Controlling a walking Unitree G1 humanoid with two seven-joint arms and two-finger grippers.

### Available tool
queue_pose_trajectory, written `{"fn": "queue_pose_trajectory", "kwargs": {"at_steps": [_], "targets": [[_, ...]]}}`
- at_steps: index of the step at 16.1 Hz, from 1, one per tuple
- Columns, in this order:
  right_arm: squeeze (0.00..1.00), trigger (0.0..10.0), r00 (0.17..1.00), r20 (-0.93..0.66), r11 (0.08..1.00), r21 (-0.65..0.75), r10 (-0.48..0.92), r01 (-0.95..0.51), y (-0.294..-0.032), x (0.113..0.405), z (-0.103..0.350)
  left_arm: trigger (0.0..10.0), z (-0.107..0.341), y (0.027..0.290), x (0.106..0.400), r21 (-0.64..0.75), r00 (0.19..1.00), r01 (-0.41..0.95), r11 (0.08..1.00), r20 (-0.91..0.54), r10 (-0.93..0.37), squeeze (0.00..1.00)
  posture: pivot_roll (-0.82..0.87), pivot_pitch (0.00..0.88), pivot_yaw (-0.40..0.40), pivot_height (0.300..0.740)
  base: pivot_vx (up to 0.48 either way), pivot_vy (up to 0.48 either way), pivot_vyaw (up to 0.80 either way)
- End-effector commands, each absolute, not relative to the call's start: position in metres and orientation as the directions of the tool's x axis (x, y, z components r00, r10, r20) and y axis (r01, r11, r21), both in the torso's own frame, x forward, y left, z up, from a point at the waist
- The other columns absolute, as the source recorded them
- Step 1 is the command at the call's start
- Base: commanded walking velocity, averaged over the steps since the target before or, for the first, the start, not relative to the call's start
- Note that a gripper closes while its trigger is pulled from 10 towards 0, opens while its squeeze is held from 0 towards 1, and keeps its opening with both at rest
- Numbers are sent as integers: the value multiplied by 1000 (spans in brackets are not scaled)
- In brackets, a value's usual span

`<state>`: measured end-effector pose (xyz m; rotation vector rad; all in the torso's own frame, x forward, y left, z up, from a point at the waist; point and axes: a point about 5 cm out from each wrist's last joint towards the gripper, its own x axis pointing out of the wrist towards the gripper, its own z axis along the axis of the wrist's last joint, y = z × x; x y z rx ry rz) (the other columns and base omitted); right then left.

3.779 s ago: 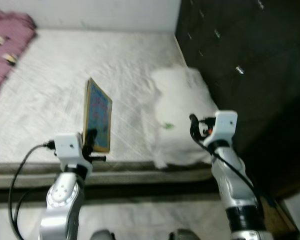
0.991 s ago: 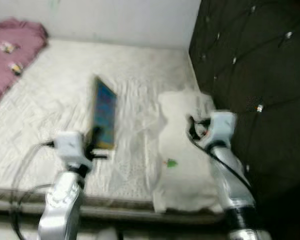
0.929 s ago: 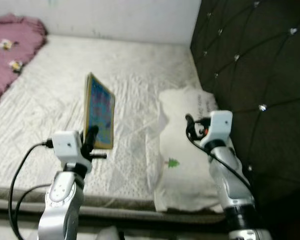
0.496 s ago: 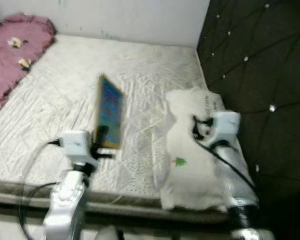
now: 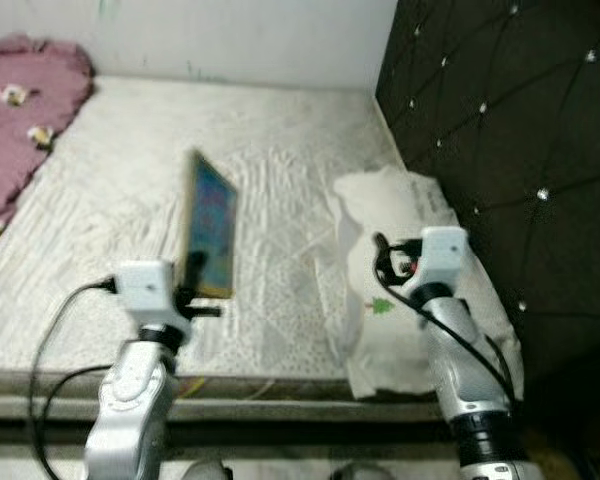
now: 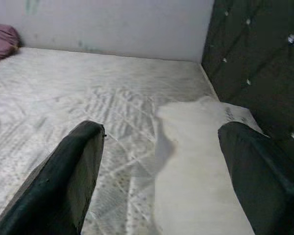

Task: Clean up the room

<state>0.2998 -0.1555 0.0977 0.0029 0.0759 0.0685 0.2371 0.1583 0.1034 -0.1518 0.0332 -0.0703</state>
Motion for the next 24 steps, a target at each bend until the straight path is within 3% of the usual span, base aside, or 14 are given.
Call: {"fn": "queue_pose_trajectory", "kwargs": {"at_steps": [1,9,17,24], "targets": [[0,10000,997,-65,999,-9,44,-45,-164,301,101,10000,113,150,238,-165,994,113,980,25,-111,0,-43,0,-26,740,0,0,0],[0,10000,997,-66,999,-9,41,-41,-164,301,101,10000,113,150,238,-174,993,114,978,17,-113,0,-45,0,-25,740,242,39,0],[0,10000,997,-66,999,-12,40,-41,-165,301,101,10000,113,149,239,-182,993,118,976,17,-117,0,-47,0,-27,740,0,442,0],[0,10000,997,-72,999,-12,41,-42,-165,301,101,10000,114,148,239,-186,992,128,974,23,-126,0,-46,0,-27,740,0,0,-92]]}}
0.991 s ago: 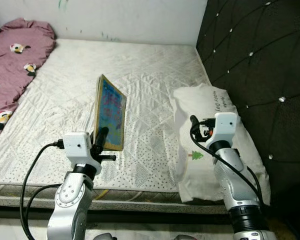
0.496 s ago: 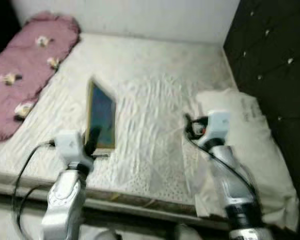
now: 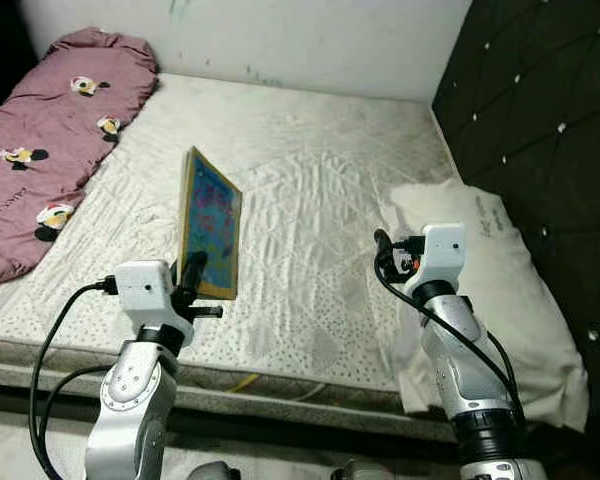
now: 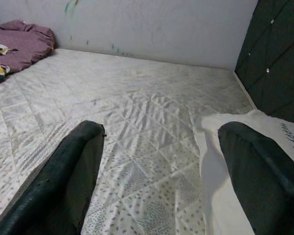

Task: Clean up the room

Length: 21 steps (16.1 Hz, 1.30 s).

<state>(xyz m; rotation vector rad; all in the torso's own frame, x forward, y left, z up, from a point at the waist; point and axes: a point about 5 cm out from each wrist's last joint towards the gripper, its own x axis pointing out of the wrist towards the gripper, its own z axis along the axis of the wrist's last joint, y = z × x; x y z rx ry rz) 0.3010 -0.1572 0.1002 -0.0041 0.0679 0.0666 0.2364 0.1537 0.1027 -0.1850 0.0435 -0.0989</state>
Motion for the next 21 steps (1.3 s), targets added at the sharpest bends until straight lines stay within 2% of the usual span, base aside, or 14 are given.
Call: {"fn": "queue_pose_trajectory", "kwargs": {"at_steps": [1,7,11,15,17,19,21], "targets": [[0,10000,997,-71,999,-8,41,-41,-165,301,101,10000,114,148,239,-185,992,126,975,22,-124,0,-46,0,-27,740,0,0,-800],[0,10000,997,-71,999,-13,42,-43,-165,301,101,10000,115,149,239,-186,991,133,974,32,-129,0,-47,0,-28,740,178,0,-717],[0,10000,996,-73,999,-17,46,-47,-165,301,101,10000,113,149,238,-184,993,115,976,13,-115,0,-46,0,-30,740,62,0,0],[0,10000,996,-75,999,-19,47,-49,-165,301,100,10000,105,160,233,-131,999,16,991,-27,-20,0,-42,0,-27,740,0,0,0],[0,10000,996,-75,999,-11,48,-49,-166,300,100,10000,105,181,230,-22,992,-125,992,-34,124,0,-36,0,-34,740,0,0,0],[0,10000,995,-80,998,-10,54,-55,-166,299,99,10000,105,190,225,29,992,-126,992,-24,127,0,-33,0,-38,740,0,0,0],[0,10000,995,-83,998,-9,60,-61,-165,298,99,10000,102,195,219,48,989,-145,988,-35,147,0,-31,0,-40,713,0,0,0]]}}
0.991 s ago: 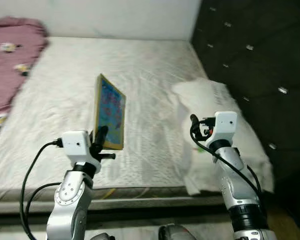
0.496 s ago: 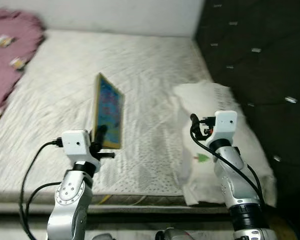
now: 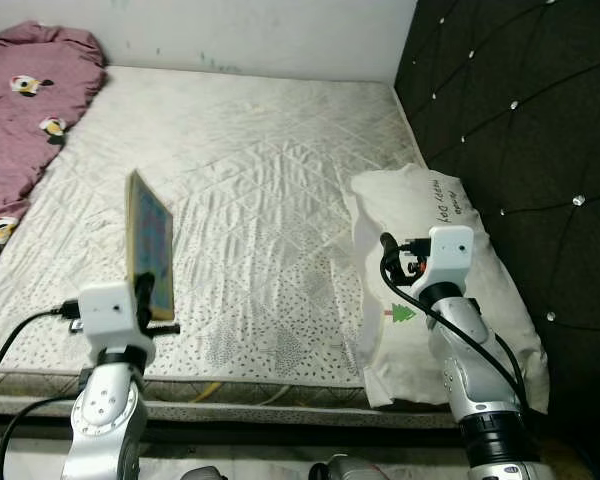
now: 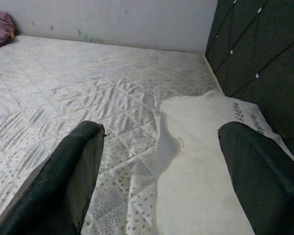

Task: Clean up the room

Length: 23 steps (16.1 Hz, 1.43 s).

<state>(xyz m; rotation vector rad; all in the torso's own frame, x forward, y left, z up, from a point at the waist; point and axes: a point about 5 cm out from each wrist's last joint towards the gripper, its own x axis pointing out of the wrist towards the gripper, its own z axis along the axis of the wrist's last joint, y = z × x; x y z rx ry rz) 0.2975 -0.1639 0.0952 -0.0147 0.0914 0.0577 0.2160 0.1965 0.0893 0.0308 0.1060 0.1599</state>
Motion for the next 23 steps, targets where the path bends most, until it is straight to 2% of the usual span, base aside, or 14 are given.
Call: {"fn": "queue_pose_trajectory", "kwargs": {"at_steps": [1,5,9,18,23], "targets": [[0,10000,994,-84,998,-9,65,-66,-164,298,99,10000,100,197,216,62,987,-152,987,-36,154,0,-31,0,-41,698,0,0,0],[0,10000,994,-80,997,-12,69,-70,-164,299,100,10000,101,197,216,83,984,-171,982,-29,174,0,-30,0,-43,665,0,0,0],[0,10000,994,-83,997,-16,70,-72,-164,299,99,10000,100,198,218,63,981,-190,980,-33,192,0,-30,0,-43,665,0,0,0],[0,10000,993,-73,995,-34,92,-94,-161,300,101,10000,103,189,220,-21,993,-116,993,-22,116,0,-31,0,-48,665,0,0,0],[0,10000,993,-73,995,-36,93,-96,-161,300,101,10000,105,186,222,-41,996,-93,995,-12,93,0,-35,0,-52,665,335,0,0]]}}
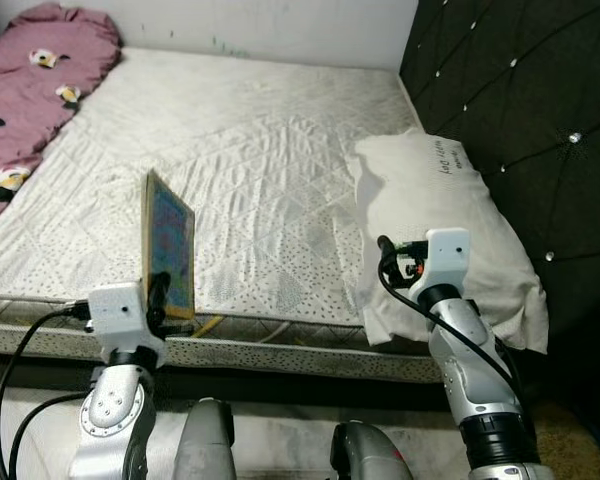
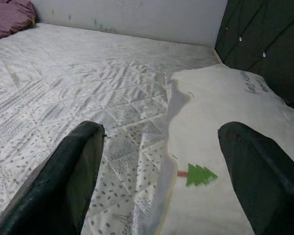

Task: Clean up the room

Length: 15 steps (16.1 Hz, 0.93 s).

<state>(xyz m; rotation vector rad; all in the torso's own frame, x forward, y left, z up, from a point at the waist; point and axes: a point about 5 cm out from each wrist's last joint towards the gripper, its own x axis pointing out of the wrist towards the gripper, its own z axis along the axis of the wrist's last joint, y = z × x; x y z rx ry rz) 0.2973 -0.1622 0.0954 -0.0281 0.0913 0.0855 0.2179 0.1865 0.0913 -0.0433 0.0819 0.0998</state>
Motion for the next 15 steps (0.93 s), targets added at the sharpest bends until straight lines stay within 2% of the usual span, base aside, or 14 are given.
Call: {"fn": "queue_pose_trajectory", "kwargs": {"at_steps": [1,12,15], "targets": [[0,10000,993,-74,995,-36,93,-96,-161,300,101,10000,105,186,222,-45,996,-90,995,-13,89,0,-35,0,-53,665,371,0,0],[0,10000,993,-78,995,-40,86,-90,-163,299,101,10000,106,181,228,-59,998,-54,997,-13,53,0,-39,0,-51,665,403,0,0],[0,10000,993,-83,995,-44,83,-87,-164,299,101,10000,103,177,230,-80,999,-32,996,-42,28,0,-50,0,-49,665,111,0,0]]}}
